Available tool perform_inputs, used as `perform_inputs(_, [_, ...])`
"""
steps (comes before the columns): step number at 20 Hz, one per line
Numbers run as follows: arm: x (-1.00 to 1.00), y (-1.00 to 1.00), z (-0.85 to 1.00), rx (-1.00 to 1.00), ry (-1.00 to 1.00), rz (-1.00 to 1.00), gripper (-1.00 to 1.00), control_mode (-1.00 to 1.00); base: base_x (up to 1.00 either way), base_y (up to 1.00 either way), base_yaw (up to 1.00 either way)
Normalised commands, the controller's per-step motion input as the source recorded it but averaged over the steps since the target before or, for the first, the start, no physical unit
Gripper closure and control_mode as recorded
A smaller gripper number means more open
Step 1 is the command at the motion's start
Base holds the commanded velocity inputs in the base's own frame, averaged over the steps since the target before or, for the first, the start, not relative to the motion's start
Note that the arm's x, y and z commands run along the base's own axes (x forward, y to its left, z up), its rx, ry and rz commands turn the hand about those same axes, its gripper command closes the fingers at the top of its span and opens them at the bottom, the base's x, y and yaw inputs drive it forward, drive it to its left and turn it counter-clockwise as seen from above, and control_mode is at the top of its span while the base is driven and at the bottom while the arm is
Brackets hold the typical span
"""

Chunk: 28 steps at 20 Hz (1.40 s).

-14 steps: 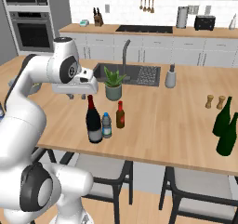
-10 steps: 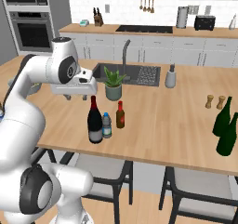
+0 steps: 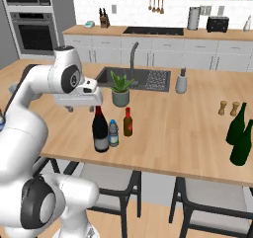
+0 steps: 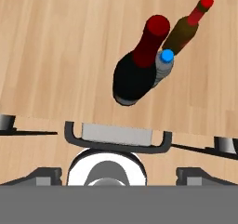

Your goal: Move the plastic bottles in the middle to the plastics group, and the glass bottles in the middle to the glass group.

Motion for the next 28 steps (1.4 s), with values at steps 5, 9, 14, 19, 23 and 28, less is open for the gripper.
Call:
perform_inputs(5, [0.08, -0.45, -0.16, 0.04, -0.06, 0.00, -1.00, -1.00, 0.00, 0.00, 0.00])
perform_inputs(9, [0.06, -0.35, -0.07, 0.08, -0.04, 0.00, -1.00, -1.00, 0.00, 0.00, 0.00])
perform_inputs(14, [0.64, 0.30, 0.00, -0.05, 0.01, -0.02, -1.00, -1.00, 0.00, 0.00, 0.00])
perform_inputs(19, [0.55, 0.03, 0.00, 0.00, -0.06, 0.00, -1.00, -1.00, 0.00, 0.00, 0.00])
perform_inputs(23, [0.17, 0.00, -0.06, 0.00, -0.12, 0.00, -1.00, -1.00, 0.00, 0.00, 0.00])
perform_inputs(28, [0.06, 0.00, -0.17, 0.00, -0.09, 0.00, -1.00, -1.00, 0.00, 0.00, 0.00])
